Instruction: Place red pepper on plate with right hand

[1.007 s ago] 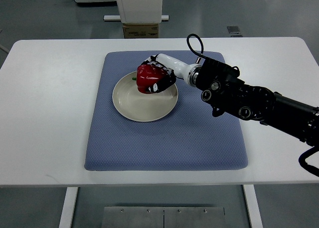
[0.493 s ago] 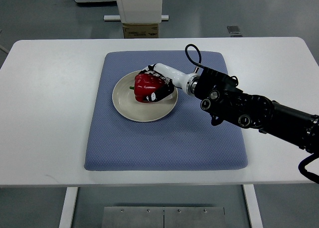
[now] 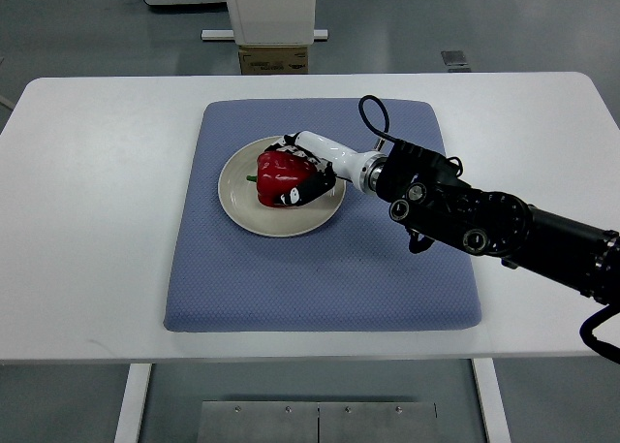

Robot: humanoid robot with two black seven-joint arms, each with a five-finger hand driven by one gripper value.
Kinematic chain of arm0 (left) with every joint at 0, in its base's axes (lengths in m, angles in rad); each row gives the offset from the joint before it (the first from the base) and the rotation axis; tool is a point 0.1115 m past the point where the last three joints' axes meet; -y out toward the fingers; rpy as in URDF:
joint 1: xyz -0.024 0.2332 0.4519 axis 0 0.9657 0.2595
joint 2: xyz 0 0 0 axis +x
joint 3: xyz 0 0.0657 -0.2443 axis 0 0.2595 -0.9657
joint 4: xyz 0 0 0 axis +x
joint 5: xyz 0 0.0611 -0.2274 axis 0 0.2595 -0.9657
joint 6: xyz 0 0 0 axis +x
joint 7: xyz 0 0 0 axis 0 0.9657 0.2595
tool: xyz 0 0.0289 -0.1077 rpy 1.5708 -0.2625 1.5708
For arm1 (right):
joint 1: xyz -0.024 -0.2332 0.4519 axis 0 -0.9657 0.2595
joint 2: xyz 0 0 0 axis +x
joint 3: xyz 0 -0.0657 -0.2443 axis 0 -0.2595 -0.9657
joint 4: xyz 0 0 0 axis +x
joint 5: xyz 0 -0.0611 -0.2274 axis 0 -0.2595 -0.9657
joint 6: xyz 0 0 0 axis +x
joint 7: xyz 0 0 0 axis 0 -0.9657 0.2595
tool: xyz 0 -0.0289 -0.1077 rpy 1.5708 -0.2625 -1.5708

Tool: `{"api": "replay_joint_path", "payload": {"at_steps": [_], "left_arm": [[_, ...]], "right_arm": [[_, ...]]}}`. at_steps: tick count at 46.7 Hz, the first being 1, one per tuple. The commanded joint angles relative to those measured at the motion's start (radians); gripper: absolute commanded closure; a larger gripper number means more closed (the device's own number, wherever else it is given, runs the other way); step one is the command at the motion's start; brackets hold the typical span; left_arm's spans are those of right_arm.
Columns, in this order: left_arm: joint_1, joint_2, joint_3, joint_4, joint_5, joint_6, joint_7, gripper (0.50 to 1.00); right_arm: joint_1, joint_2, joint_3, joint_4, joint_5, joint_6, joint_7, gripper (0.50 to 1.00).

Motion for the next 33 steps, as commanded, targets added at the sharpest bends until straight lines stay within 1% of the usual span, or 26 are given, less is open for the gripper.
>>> {"api": "replay_joint_path", "payload": {"at_steps": [1,6,13,22,29,33], "left_arm": [[0.0,0.0,0.0,0.0,0.0,0.0,0.0,0.5],[0.0,0.0,0.0,0.0,0.0,0.0,0.0,0.5],[0.0,0.0,0.0,0.0,0.0,0.0,0.0,0.5],[0.0,0.0,0.0,0.0,0.0,0.0,0.0,0.5],[0.0,0.0,0.0,0.0,0.0,0.0,0.0,0.5],[0.0,0.0,0.0,0.0,0.0,0.0,0.0,0.5]], "right_arm": [[-0.007,0.0,0.001,0.0,0.007,-0.001,0.0,0.517],[-0.014,0.0,0.002,-0.003,0.01,-0.001,0.0,0.507],[-0.013,0.0,0.01,-0.003,0.01,-0.002,0.0,0.509],[-0.007,0.0,0.079,-0.003,0.016,-0.001,0.0,0.509],[-0.001,0.0,0.139,-0.002,0.073,-0.001,0.0,0.511],[-0.005,-0.043,0.186,0.0,0.096,-0.001,0.0,0.511]]}}
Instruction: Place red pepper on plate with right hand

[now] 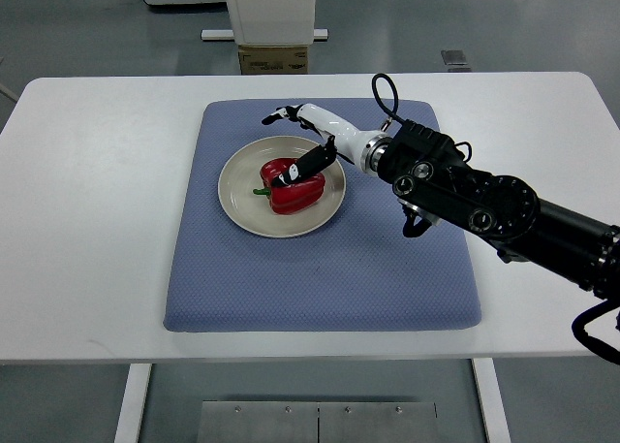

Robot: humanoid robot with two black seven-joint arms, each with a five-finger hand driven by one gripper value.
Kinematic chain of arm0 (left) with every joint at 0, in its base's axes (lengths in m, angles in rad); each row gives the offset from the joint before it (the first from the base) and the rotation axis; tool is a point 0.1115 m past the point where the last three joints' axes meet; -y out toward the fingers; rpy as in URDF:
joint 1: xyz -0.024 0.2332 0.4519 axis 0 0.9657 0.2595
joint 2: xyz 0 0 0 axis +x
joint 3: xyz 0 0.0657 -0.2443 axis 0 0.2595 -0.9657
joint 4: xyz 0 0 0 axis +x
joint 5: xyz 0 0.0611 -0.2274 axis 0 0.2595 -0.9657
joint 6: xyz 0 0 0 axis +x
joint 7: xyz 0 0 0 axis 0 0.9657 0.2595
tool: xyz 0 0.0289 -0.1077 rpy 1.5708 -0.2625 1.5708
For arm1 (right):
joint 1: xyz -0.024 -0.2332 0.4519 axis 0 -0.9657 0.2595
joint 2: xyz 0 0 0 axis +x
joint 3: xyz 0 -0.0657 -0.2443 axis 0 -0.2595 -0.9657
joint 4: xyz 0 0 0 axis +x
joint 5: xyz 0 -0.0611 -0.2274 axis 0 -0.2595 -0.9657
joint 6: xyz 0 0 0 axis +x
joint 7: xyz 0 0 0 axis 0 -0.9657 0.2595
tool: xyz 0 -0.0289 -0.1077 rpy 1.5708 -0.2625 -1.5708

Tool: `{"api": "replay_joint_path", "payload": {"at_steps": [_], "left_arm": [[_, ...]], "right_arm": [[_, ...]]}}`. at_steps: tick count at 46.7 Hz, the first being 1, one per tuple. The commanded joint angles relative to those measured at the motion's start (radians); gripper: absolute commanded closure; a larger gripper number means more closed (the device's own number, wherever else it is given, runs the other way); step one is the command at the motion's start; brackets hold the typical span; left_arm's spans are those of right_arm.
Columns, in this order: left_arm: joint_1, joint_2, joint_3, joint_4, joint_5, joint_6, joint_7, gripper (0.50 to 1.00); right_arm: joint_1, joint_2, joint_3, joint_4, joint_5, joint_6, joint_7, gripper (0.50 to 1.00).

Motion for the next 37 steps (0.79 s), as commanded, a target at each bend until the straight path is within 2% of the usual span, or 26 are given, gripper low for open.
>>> {"api": "replay_joint_path", "payload": {"at_steps": [1,15,24,37], "left_arm": [[0.0,0.0,0.0,0.0,0.0,0.0,0.0,0.5],[0.0,0.0,0.0,0.0,0.0,0.0,0.0,0.5],[0.0,0.0,0.0,0.0,0.0,0.0,0.0,0.5],[0.0,0.0,0.0,0.0,0.0,0.0,0.0,0.5]], "right_arm": [[-0.006,-0.038,0.046,0.0,0.021,0.0,0.0,0.511],[-0.136,-0.096,0.324,-0.011,0.093,-0.006,-0.002,0.509],[-0.238,-0.095,0.476,-0.022,0.097,-0.098,0.0,0.507],[-0.29,-0.095,0.579,-0.032,0.225,-0.134,0.011,0.502]]}}
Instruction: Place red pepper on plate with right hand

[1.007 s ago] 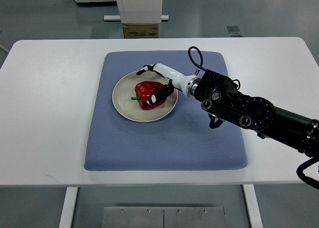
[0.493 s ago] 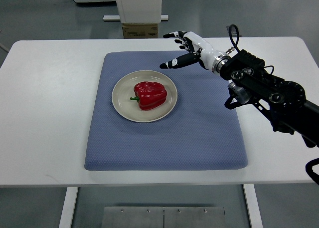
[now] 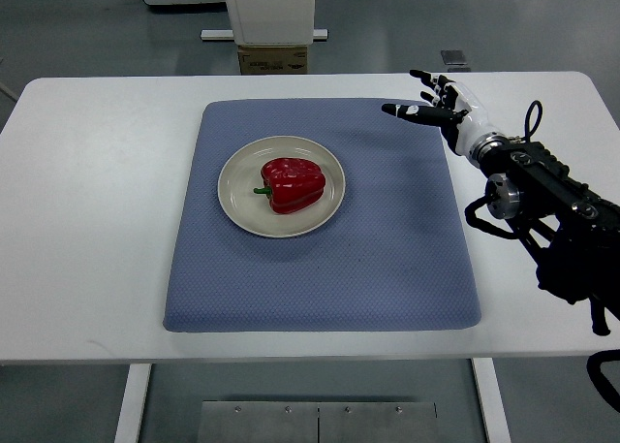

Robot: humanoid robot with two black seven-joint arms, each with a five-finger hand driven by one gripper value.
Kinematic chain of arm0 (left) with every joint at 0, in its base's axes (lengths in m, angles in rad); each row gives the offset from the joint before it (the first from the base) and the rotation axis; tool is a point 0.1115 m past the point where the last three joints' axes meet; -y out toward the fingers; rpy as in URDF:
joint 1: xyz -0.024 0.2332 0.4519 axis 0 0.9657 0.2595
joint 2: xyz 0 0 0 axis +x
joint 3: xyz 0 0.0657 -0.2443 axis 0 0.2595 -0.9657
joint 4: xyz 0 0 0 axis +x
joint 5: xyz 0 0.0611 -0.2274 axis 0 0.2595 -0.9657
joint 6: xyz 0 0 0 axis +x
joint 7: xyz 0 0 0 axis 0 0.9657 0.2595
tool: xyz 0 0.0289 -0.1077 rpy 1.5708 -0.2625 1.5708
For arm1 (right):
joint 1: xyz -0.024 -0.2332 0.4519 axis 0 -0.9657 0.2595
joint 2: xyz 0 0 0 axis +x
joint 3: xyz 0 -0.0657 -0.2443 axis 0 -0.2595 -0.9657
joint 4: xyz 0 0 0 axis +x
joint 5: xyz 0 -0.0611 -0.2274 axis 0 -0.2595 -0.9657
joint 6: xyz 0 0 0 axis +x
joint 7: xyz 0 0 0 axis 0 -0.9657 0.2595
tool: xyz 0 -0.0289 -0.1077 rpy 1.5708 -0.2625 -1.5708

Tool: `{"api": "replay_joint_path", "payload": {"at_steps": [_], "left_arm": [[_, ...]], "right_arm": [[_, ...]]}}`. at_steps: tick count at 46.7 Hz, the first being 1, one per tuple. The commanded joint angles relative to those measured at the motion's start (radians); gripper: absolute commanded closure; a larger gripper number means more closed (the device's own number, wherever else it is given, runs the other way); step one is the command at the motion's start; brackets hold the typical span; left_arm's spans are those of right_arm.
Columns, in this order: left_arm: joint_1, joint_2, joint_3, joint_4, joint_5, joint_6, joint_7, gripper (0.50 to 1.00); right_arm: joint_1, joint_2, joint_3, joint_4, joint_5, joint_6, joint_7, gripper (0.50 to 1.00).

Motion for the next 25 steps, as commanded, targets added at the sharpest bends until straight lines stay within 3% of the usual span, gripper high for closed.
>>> {"api": "replay_joint_path", "payload": {"at_steps": [1,11,25], "left_arm": [[0.0,0.0,0.0,0.0,0.0,0.0,0.0,0.5],[0.0,0.0,0.0,0.0,0.0,0.0,0.0,0.5],[0.0,0.0,0.0,0.0,0.0,0.0,0.0,0.5]], "right_arm": [[-0.007,0.0,0.027,-0.001,0.021,-0.019,0.02,0.5],[-0.026,0.003,0.07,-0.001,0.087,-0.026,0.124,0.5],[-0.075,0.003,0.088,0.001,0.126,-0.026,0.126,0.5]]}}
